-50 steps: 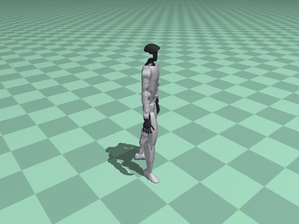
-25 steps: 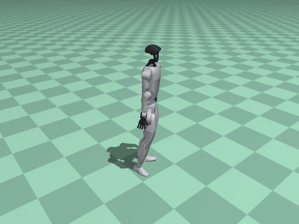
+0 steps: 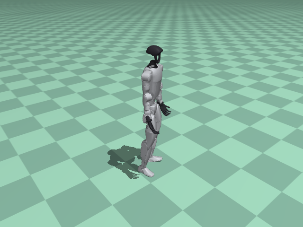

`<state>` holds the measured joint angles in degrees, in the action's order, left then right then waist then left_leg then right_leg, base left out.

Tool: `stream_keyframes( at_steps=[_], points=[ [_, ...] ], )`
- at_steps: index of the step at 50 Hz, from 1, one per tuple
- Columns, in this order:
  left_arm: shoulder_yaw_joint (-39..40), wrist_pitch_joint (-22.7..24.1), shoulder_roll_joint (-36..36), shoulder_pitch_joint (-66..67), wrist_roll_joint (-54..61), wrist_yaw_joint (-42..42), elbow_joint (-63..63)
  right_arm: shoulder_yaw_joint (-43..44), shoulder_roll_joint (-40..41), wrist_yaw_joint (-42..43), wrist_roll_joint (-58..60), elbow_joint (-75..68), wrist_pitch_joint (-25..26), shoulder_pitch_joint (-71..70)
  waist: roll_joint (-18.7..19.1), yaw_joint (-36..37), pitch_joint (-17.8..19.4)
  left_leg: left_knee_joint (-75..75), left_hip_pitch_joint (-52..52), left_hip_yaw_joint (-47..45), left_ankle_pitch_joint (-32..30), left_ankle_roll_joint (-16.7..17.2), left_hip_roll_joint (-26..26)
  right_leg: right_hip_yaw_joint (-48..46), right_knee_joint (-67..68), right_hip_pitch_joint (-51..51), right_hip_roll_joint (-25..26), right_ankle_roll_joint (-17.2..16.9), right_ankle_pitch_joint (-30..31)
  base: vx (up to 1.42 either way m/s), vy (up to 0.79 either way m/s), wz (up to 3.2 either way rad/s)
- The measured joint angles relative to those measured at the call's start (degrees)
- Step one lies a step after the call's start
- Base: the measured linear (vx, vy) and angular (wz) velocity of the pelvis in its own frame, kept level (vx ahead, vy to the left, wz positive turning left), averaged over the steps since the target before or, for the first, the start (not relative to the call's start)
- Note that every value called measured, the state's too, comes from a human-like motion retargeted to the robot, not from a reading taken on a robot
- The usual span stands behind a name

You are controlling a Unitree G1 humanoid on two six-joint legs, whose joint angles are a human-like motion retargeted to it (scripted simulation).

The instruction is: Kungfu

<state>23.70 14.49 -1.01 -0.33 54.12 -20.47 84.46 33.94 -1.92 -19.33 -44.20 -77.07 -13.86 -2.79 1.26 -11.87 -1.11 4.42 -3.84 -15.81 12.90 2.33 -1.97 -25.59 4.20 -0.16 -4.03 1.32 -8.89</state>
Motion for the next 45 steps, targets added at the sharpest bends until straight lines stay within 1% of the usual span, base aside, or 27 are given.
stream_keyframes(
  at_steps=[2, 4, 5, 7, 10, 13, 16, 17, 21, 23, 25, 27, 28, 30, 31, 32, 33, 35, 37, 38, 40, 42, 43, 45],
  points=[
    [4.54, -0.64, 0.53, -1.74, 16.59, -5.81, -1.3, 3.0, -0.05, -1.18, -8.97, 1.38, -1.81, -1.03, 0.18, -0.07, 0.46, 0.47, -0.24, -0.25, 0.0, 0.07, -0.43, 0.94, 0.46, -0.51, 0.33, 0.44, -0.61, -0.15, -0.03, -0.14],
    [8.71, -1.89, 0.6, -3.25, 29.03, -9.38, -1.8, 5.73, -0.4, -2.07, -16.24, 2.28, -2.77, -1.69, 0.32, -0.13, 0.82, 0.95, -0.41, -0.41, -0.01, 0.16, -0.78, 1.02, 0.64, -0.63, 0.52, 0.68, -1.25, -0.13, -0.03, -0.11],
    [10.56, -2.56, 0.49, -3.8, 33.28, -10.23, -1.91, 7.0, -0.64, -2.43, -19.17, 2.63, -3.01, -1.82, 0.37, -0.16, 0.89, 1.15, -0.48, -0.45, -0.03, 0.19, -0.9, 0.91, 0.64, -0.6, 0.6, 0.77, -1.6, -0.1, -0.03, -0.05],
    [12.33, -2.88, -0.45, -4.44, 35.95, -10.02, -1.49, 8.89, -1.31, -3.28, -23.08, 2.85, -2.97, -1.88, 0.49, -0.37, 0.99, 1.55, -0.63, -0.46, 0.06, 0.27, -1.09, 0.85, 0.66, -0.56, 0.74, 0.94, -2.16, -0.08, -0.04, 0.01],
    [11.76, -1.55, -2.32, -4.12, 32.11, -7.59, -1.25, 10.56, -2.46, -3.99, -25.42, 2.51, -2.66, -1.38, 0.65, -0.73, 1.04, 1.82, -0.72, -0.34, 0.06, 0.36, -1.32, 1.04, 0.7, -0.55, 1.01, 1.28, -2.58, -0.06, -0.05, 0.04],
    [10.75, -0.7, -3.19, -3.13, 26.4, -5.39, -2.4, 11.25, -3.32, -3.51, -24.33, 2.12, -2.75, -0.47, 0.92, -0.89, 1.15, 1.89, -0.77, -0.33, -0.18, 0.53, -1.65, 1.24, 0.85, -0.62, 1.26, 1.69, -3.04, -0.06, -0.03, 0.0],
    [10.77, -0.64, -3.23, -2.43, 24.41, -5.09, -3.64, 11.38, -3.84, -3.48, -23.13, 1.84, -2.59, 0.61, 1.49, -0.93, 1.08, 1.76, -0.86, -1.13, 0.61, 1.85, -2.25, 0.5, 0.94, -0.66, 1.56, 2.25, -4.75, 0.0, 0.0, 0.0],
    [10.81, -0.65, -3.2, -2.25, 24.29, -5.17, -3.91, 11.42, -3.95, -3.55, -22.88, 1.74, -2.49, 1.02, 1.7, -0.91, 0.94, 1.71, -0.93, -1.59, 1.74, 2.75, -2.49, -0.14, 0.89, -0.62, 1.59, 2.23, -5.8, 0.0, 0.0, 0.0],
    [10.09, -0.7, -3.43, -2.2, 23.51, -4.6, -3.93, 11.68, -4.71, -3.47, -21.22, 0.3, -1.63, 2.6, 2.64, -1.23, 0.19, 2.34, -2.13, -2.63, 8.57, 7.35, -3.62, -1.61, 1.11, -0.74, 1.95, 0.8, -13.26, -0.02, -0.01, 0.27],
    [8.57, -0.61, -3.86, -2.32, 21.9, -3.27, -3.65, 11.57, -5.41, -3.09, -19.03, -1.22, -0.77, 3.3, 3.12, -1.93, 0.18, 2.68, -2.92, -1.57, 10.85, 9.06, -3.81, 0.51, 1.28, -1.08, 2.82, 0.48, -16.04, -0.05, -0.03, 0.66],
    [6.34, -0.17, -4.74, -2.27, 17.43, -0.71, -3.52, 10.51, -6.37, -1.72, -14.31, -3.58, -0.51, 3.71, 3.14, -3.3, 0.12, 3.72, -4.53, 1.68, 12.74, 9.18, -3.3, 6.7, 2.04, -2.62, 4.14, 0.61, -17.68, -0.09, -0.04, 0.81],
    [1.75, 0.49, -6.76, -0.69, 6.01, 5.96, -4.25, 6.5, -7.93, 4.66, -4.66, -6.49, -1.54, 4.21, 2.73, -5.07, 0.23, 5.71, -6.87, 7.61, 14.08, 7.68, -1.78, 16.3, 3.15, -4.99, 6.26, 0.94, -16.71, -0.08, -0.08, 0.76],
    [-1.72, 1.05, -8.46, 0.74, -2.76, 10.24, -5.1, 3.67, -8.86, 9.42, 3.11, -7.76, -2.94, 4.35, 2.54, -5.91, 0.49, 6.56, -7.67, 10.66, 14.66, 6.82, -0.52, 20.77, 3.31, -5.74, 7.58, 1.86, -14.71, -0.08, -0.08, 0.46],
    [-10.87, 1.77, -13.51, 3.47, -27.48, 17.0, -7.34, -3.11, -10.92, 18.36, 27.04, -9.86, -6.26, 4.5, 1.6, -5.85, 1.39, 7.98, -8.36, 14.17, 14.92, 6.52, 1.55, 25.04, 3.08, -5.84, 8.15, 3.29, -8.26, -0.07, -0.05, 0.07],
    [-15.76, -0.51, -16.7, 4.04, -43.73, 18.11, -8.86, -6.65, -12.29, 20.75, 42.79, -10.36, -5.43, 4.72, 1.02, -5.76, 1.81, 8.39, -8.21, 14.37, 14.2, 6.39, 2.28, 21.82, 2.02, -5.06, 6.5, 2.66, -3.51, -0.05, -0.03, -0.02],
    [-20.18, -2.59, -19.71, 4.39, -60.73, 17.98, -10.61, -10.1, -13.59, 22.24, 58.56, -10.4, -3.86, 5.02, 0.59, -5.29, 2.14, 8.68, -7.99, 13.91, 12.98, 6.18, 2.57, 19.11, 1.11, -4.35, 5.27, 2.29, -0.18, 0.0, 0.0, 0.0],
    [-23.63, -4.27, -22.38, 4.32, -79.26, 15.38, -12.85, -13.36, -14.75, 21.93, 74.37, -9.5, -0.8, 5.52, 0.44, -4.05, 2.27, 8.73, -7.63, 12.13, 10.75, 5.78, 1.96, 17.39, 0.46, -3.8, 4.88, 2.43, 0.31, 0.04, -0.05, -0.2],
    [-29.97, -5.81, -27.0, 3.99, -112.46, 9.51, -18.98, -20.78, -17.31, 20.08, 100.11, -6.91, 6.78, 6.23, 0.76, -2.61, 2.1, 8.56, -7.61, 12.13, 5.03, 6.19, 1.3, 16.27, -0.17, -2.76, 5.45, 2.92, -0.25, 0.09, -0.06, 0.03],
    [-37.41, -4.3, -29.88, 2.66, -130.34, 10.06, -23.36, -27.6, -18.83, 22.48, 116.2, -5.29, 8.92, 5.94, 0.49, -3.13, 1.2, 9.06, -8.28, 13.93, 3.46, 6.16, 2.41, 15.23, -1.15, -1.98, 5.44, 3.22, -0.75, 0.1, -0.04, 0.46],
    [-40.84, -3.55, -30.33, 1.99, -134.63, 11.73, -24.06, -30.11, -19.03, 25.35, 121.37, -4.89, 8.75, 5.55, 0.33, -3.48, 0.8, 9.33, -8.42, 14.81, 3.26, 6.09, 3.04, 15.28, -1.44, -1.8, 5.25, 2.95, -1.03, 0.09, 0.0, 0.32],
    [-43.93, -2.98, -29.84, 1.42, -137.71, 14.71, -23.6, -31.39, -18.65, 32.23, 127.69, -4.55, 8.73, 5.01, 0.27, -3.24, 0.63, 9.42, -8.3, 14.91, 2.26, 5.43, 3.3, 15.44, -1.46, -1.52, 4.85, 2.19, -1.84, 0.09, 0.05, 0.0],
    [-41.72, -3.07, -27.81, 2.42, -135.82, 13.88, -21.99, -29.5, -17.27, 34.18, 126.59, -4.64, 8.25, 4.88, 0.37, -2.6, 0.8, 8.91, -7.68, 14.23, 2.32, 5.35, 3.09, 15.11, -1.16, -1.34, 4.58, 2.08, -2.2, 0.1, 0.07, -0.16],
    [-39.81, -3.46, -26.54, 3.09, -134.03, 12.47, -20.93, -28.34, -16.5, 33.51, 124.19, -4.85, 8.19, 4.8, 0.35, -2.36, 0.81, 8.89, -7.44, 13.95, 2.59, 5.14, 3.15, 14.98, -0.99, -1.32, 4.47, 2.23, -2.17, 0.11, 0.07, -0.13],
    [-36.87, -4.87, -24.31, 3.89, -128.37, 8.98, -18.8, -26.35, -15.05, 29.41, 116.32, -5.17, 8.86, 4.47, 0.4, -2.17, 0.75, 9.1, -7.29, 13.66, 2.63, 4.63, 3.28, 15.08, -0.56, -1.35, 4.38, 2.47, -2.14, 0.15, 0.09, -0.08]
  ],
)
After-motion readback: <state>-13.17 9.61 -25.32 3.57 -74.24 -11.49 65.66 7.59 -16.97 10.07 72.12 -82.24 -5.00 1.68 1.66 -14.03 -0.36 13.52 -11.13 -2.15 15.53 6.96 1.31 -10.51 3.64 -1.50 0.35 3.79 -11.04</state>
